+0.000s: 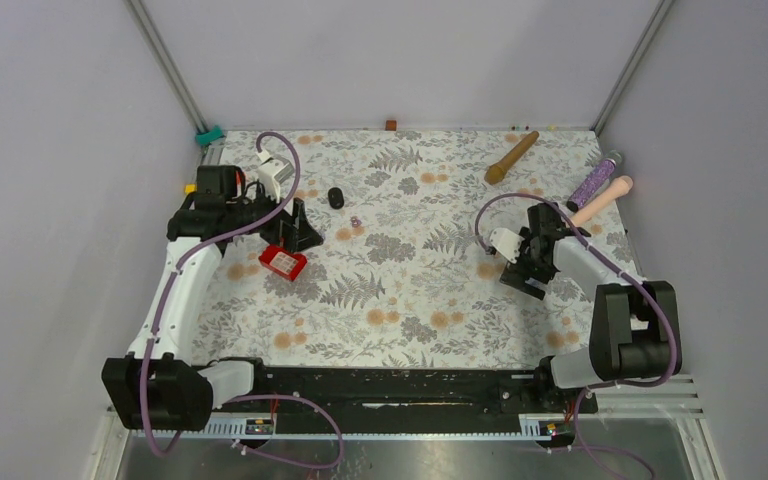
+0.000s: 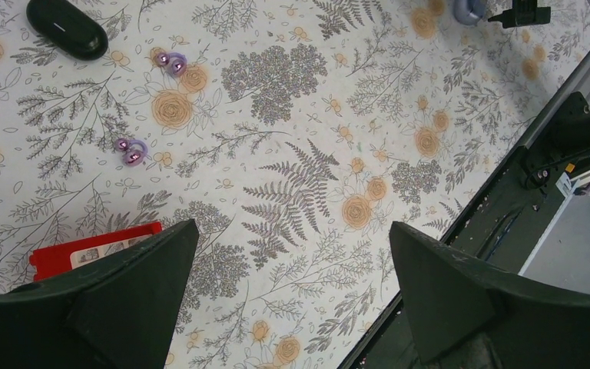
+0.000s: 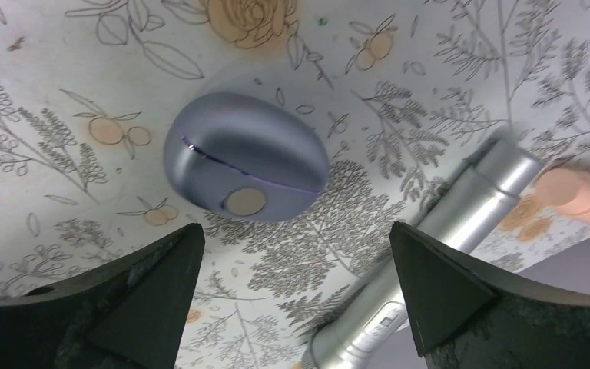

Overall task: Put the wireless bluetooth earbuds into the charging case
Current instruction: Move the charging case to the center of the board, then pick up the charging case at the center of the board.

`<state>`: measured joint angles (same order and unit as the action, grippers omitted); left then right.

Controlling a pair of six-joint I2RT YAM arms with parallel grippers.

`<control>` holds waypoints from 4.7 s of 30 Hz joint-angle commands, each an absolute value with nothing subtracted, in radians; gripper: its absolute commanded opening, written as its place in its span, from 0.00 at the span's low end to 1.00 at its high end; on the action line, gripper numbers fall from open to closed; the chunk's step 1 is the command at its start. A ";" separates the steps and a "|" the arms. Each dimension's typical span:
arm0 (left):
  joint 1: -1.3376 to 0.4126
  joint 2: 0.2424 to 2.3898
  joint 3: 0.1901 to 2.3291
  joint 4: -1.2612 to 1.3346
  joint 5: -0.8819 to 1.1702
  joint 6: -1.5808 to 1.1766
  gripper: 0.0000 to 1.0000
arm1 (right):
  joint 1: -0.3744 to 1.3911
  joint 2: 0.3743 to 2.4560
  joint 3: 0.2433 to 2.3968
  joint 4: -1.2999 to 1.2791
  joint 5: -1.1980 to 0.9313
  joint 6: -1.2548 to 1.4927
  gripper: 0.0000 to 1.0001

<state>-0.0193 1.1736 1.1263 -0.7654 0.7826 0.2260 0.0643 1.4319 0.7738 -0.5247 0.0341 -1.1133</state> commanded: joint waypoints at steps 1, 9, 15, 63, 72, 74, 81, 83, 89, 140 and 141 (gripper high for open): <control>-0.011 1.181 1.124 -0.735 0.813 0.247 0.99 | 0.064 1.445 0.813 -0.463 0.005 -1.230 0.99; -0.008 1.193 1.122 -0.734 0.820 0.249 0.99 | 0.077 1.457 0.856 -0.554 -0.098 -1.350 0.98; -0.005 1.203 1.122 -0.735 0.828 0.249 0.99 | 0.117 1.498 0.878 -0.594 -0.094 -1.391 0.94; -0.001 1.246 1.125 -0.738 0.840 0.245 0.98 | 0.546 1.828 1.274 -0.640 -0.032 -0.469 0.74; -0.002 1.243 1.125 -0.738 0.841 0.244 0.99 | 0.508 1.736 1.233 -0.667 -0.126 -0.474 0.88; -0.001 1.243 1.125 -0.739 0.841 0.244 0.99 | 0.475 1.739 1.247 -0.688 -0.175 -0.466 0.88; -0.001 1.245 1.124 -0.738 0.846 0.244 0.99 | 0.375 1.791 1.295 -0.755 -0.304 -0.520 0.88; -0.001 1.247 1.124 -0.738 0.846 0.244 0.99 | 0.374 1.807 1.306 -0.770 -0.311 -0.549 0.87; 0.000 1.247 1.127 -0.738 0.844 0.243 0.98 | 0.374 1.873 1.358 -0.808 -0.344 -0.570 0.84; -0.404 1.544 1.370 -0.561 1.000 0.076 0.99 | 0.422 1.336 1.168 -0.507 -0.419 -0.466 0.19; -0.423 1.558 1.378 -0.561 1.006 0.075 0.99 | 0.439 1.307 1.155 -0.495 -0.409 -0.466 0.20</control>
<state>-0.3443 1.5169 1.3224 -0.5934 0.9257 0.0975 0.3893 1.4338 1.1873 -0.5819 -0.4049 -0.4835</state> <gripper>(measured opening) 0.985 0.541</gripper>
